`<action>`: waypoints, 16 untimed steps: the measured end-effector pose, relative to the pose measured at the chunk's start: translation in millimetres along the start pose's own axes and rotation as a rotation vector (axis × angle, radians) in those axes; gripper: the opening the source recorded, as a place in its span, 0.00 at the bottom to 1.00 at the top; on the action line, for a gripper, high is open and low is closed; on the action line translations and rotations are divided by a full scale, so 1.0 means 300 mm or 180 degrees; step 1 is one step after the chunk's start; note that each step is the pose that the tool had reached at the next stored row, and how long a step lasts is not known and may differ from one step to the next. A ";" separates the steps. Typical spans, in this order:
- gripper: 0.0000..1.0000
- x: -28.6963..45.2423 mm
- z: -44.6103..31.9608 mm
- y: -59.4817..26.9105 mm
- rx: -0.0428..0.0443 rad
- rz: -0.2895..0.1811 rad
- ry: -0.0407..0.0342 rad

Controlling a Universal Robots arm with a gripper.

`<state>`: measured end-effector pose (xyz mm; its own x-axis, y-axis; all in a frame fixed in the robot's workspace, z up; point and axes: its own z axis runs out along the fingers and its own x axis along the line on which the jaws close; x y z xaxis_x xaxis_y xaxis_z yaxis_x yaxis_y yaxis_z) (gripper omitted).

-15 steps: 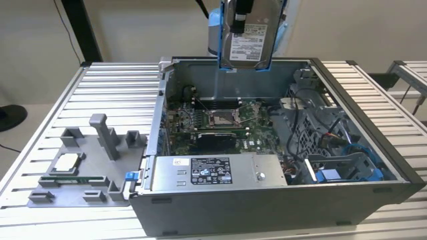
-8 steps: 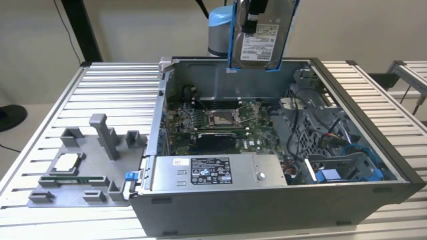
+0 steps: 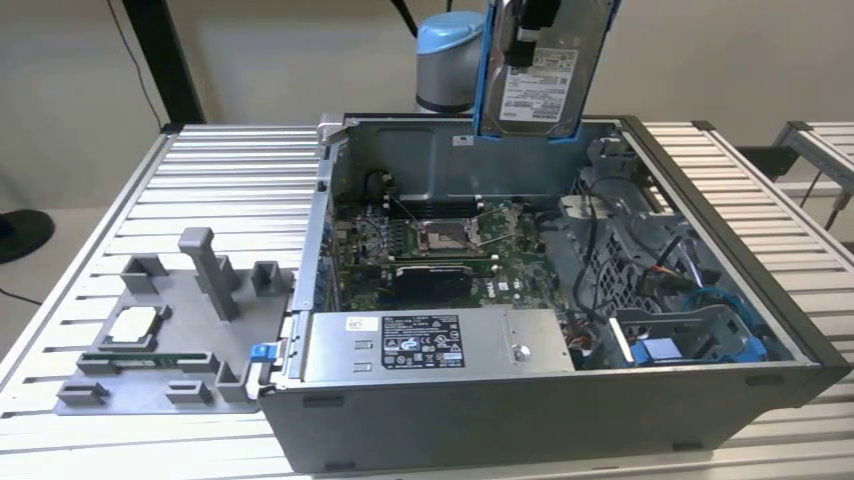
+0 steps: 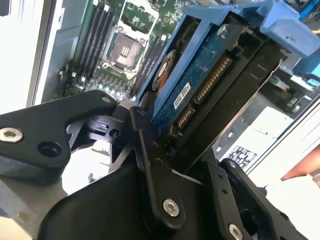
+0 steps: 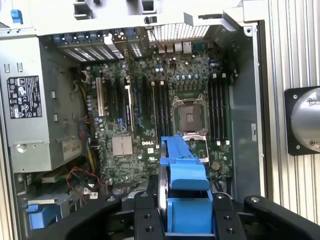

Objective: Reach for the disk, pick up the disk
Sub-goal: 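Pick up the disk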

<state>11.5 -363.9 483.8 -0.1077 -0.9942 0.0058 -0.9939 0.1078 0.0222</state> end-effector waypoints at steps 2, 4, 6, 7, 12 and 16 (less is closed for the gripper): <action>0.00 -0.002 0.000 -0.016 0.0000 0.0000 -0.0001; 0.00 -0.004 -0.001 -0.033 0.0000 0.0000 0.0000; 0.00 -0.005 -0.001 -0.051 0.0000 0.0000 0.0000; 0.00 -0.006 -0.001 -0.060 0.0000 0.0000 0.0000; 0.00 -0.010 -0.002 -0.094 0.0000 0.0000 0.0000; 0.00 -0.013 -0.003 -0.117 0.0000 0.0000 0.0000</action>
<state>46.9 -363.9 483.8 -0.1077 -0.9942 0.0058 -0.9939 0.1078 0.0222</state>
